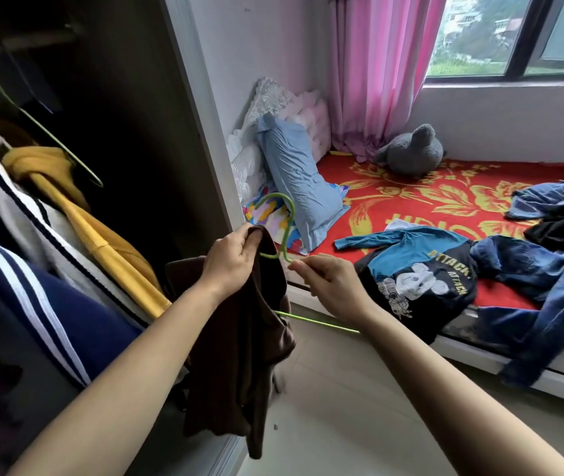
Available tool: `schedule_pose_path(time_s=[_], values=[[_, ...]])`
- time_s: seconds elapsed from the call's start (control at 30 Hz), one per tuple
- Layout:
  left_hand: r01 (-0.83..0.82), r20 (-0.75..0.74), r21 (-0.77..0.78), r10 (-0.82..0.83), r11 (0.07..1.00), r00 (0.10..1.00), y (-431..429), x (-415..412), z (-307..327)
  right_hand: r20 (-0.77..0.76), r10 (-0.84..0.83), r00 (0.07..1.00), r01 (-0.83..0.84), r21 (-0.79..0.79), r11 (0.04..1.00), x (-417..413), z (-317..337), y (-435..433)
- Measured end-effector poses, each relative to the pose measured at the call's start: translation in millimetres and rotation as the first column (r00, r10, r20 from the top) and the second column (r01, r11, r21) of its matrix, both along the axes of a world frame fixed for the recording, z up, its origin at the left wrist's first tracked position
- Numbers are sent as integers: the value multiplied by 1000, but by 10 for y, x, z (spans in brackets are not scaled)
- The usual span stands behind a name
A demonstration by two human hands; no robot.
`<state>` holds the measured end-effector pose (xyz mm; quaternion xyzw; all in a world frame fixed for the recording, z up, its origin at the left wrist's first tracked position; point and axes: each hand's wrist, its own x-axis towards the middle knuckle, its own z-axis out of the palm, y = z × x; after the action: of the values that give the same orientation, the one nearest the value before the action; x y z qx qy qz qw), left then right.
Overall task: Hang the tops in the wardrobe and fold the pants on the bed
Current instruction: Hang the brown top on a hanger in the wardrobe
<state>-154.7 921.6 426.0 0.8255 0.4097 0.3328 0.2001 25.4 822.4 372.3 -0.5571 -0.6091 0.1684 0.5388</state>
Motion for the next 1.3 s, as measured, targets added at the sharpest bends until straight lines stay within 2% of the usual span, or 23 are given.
schedule_pose_path(time_s=[0.1, 0.2, 0.27, 0.37, 0.47, 0.53, 0.57, 0.63, 0.67, 0.7, 0.8, 0.87, 0.93, 1.0, 1.03, 1.13, 1.17, 1.3], values=[[0, -46, 22, 1, 1000, 999, -44, 59, -37, 4, -18, 1000, 18, -6, 1000, -118, 0, 38], [-51, -94, 72, 57, 996, 994, -16, 22, -79, 133, -181, 974, 180, 16, 983, -150, -45, 8], [-88, -106, 27, 91, 996, 990, 2, -10, -83, 272, -364, 891, 324, 182, 928, -165, -111, -28], [-105, -79, -19, 103, 994, 992, -22, -48, -66, 411, -492, 768, 320, 419, 850, -245, -180, -91], [-138, -83, 42, 141, 990, 986, -78, -61, -60, 504, -506, 700, 316, 418, 852, -286, -270, -119], [-206, -61, 46, 209, 977, 976, -99, -35, -36, 571, -445, 689, 251, 388, 887, -299, -348, -130], [-239, -48, 46, 241, 970, 969, -97, -13, -19, 597, -352, 721, 180, 329, 927, -311, -387, -133], [-262, -20, 45, 264, 964, 964, -93, 34, 17, 598, -116, 793, 43, 134, 990, -343, -438, -137], [-258, 0, 44, 258, 965, 966, -94, 61, 35, 601, -31, 799, 8, 42, 999, -361, -448, -135], [-250, 16, 45, 250, 967, 968, -89, 88, 55, 621, 17, 784, -12, -12, 1000, -375, -453, -130], [-217, 49, 50, 215, 975, 975, -81, 145, 111, 694, 92, 714, -108, -21, 994, -397, -455, -122], [-184, 97, 35, 180, 982, 979, -75, 153, 136, 618, 192, 763, -152, -118, 981, -406, -440, -153], [-168, 145, 3, 166, 986, 975, -66, 145, 148, 471, 265, 841, -154, -262, 953, -372, -438, -162], [-169, 177, -21, 170, 985, 969, -43, 130, 139, 420, 289, 860, -129, -368, 921, -282, -421, -150], [-182, 182, -24, 184, 983, 966, -21, 110, 131, 469, 294, 833, -102, -392, 914, -212, -416, -138], [-248, 162, -12, 247, 969, 955, 95, -10, 109, 754, 264, 601, 24, -347, 938, 39, -420, -139], [-273, 141, -5, 271, 962, 952, 149, -69, 95, 785, 235, 573, 44, -316, 948, 144, -441, -154], [-345, 98, -42, 347, 938, 933, 330, -296, 32, 732, 106, 673, 111, -242, 964, 547, -553, -245]])
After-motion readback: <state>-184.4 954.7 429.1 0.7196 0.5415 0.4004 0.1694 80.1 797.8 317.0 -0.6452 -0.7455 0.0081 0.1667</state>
